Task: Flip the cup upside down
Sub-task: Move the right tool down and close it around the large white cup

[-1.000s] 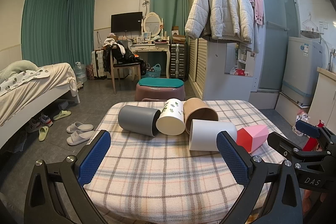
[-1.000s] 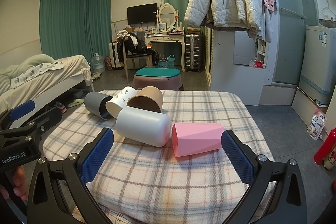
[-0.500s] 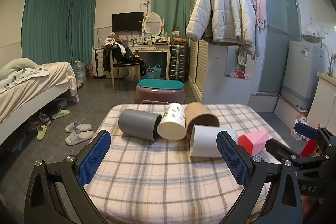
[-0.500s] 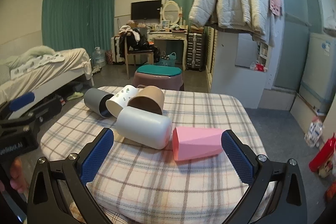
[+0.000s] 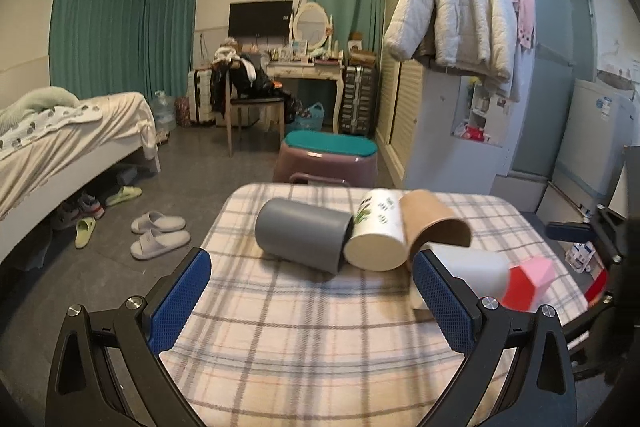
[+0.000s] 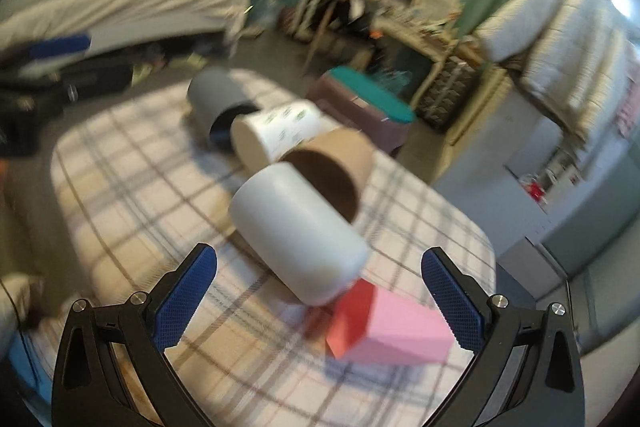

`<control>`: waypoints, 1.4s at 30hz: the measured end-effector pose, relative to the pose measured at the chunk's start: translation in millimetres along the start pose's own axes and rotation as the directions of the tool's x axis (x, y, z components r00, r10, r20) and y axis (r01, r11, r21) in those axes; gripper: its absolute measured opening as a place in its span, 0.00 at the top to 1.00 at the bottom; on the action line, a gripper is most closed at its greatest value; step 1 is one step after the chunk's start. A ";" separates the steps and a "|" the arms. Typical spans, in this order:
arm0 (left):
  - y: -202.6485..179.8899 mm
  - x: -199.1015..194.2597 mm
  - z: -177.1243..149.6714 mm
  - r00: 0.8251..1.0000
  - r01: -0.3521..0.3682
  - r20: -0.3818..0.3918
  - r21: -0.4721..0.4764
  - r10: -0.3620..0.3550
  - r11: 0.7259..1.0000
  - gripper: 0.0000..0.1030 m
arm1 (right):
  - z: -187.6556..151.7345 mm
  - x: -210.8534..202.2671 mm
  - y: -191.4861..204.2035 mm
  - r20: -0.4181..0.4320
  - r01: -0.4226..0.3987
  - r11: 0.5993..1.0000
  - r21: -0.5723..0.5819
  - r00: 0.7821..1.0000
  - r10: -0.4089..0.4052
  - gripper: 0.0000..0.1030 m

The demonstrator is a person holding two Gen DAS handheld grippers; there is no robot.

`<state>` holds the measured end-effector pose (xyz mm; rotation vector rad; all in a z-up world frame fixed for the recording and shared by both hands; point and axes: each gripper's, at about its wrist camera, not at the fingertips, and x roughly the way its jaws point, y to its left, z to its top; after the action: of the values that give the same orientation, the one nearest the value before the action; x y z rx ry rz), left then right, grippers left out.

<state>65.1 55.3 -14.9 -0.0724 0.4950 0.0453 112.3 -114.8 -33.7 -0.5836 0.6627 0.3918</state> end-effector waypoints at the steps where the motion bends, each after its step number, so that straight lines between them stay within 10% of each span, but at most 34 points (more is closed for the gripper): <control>1: 1.6 4.5 -0.4 1.000 -0.002 -0.008 0.003 0.002 1.000 0.00 | 1.0 9.1 1.0 -0.018 -0.009 1.000 -0.023 1.000 0.008 0.00; 14: 17.5 49.0 -10.8 0.995 0.014 -0.096 -0.011 -0.015 1.000 0.00 | 14.7 85.6 22.0 -0.205 -0.053 0.957 -0.285 0.979 -0.007 0.01; 22: 23.9 47.5 -11.5 0.996 0.021 -0.089 -0.029 -0.023 0.999 0.00 | 18.5 66.0 31.4 -0.196 -0.037 0.970 -0.239 0.981 -0.011 0.22; 30: 26.6 27.0 -11.2 0.998 0.034 -0.055 -0.039 -0.036 0.999 0.00 | 27.7 32.8 19.6 -0.261 -0.079 0.989 0.125 0.959 0.110 0.26; 34: 28.1 19.6 -13.0 0.998 0.044 -0.049 -0.039 -0.046 0.998 0.00 | 11.2 21.6 10.2 -0.272 -0.129 0.915 0.381 0.931 0.245 0.27; 42: 18.0 13.8 -16.8 0.995 0.089 -0.051 -0.019 -0.089 0.996 0.00 | 1.5 6.6 9.8 -0.186 -0.088 0.821 0.564 0.955 0.230 0.30</control>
<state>68.2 72.2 -37.3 -0.1121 0.5425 -0.0399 112.7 -105.3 -40.9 -0.0162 1.0241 0.2647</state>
